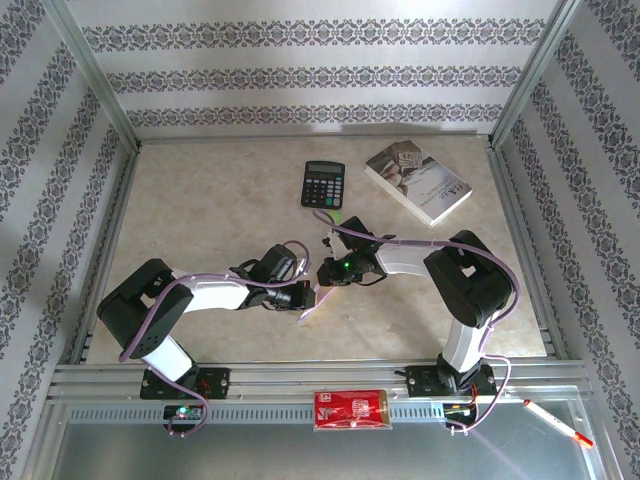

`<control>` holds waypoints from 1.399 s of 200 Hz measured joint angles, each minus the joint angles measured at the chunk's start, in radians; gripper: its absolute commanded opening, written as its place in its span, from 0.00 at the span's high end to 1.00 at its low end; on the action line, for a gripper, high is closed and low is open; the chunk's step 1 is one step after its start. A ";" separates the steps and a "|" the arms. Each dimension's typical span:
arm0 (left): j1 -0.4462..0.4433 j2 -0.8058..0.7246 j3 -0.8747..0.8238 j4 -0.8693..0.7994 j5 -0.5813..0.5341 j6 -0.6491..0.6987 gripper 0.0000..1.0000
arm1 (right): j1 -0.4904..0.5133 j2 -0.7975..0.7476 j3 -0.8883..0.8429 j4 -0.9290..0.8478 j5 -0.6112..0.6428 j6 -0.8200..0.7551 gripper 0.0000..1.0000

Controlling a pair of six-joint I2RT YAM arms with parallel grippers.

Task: Fold a paper plane with a square sheet of paper (pick it up from the middle)
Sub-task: Fold the wing for the fifth time at the center of the table.

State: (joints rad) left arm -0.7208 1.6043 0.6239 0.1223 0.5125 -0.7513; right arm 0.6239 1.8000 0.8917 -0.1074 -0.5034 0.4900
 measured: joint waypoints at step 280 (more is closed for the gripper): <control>-0.040 -0.230 -0.069 -0.181 0.027 0.082 0.95 | 0.000 0.000 0.000 -0.019 -0.003 -0.008 0.86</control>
State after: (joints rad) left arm -0.7605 1.3743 0.5552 -0.0586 0.5400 -0.6697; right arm 0.6235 1.8000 0.8917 -0.1261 -0.5068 0.4820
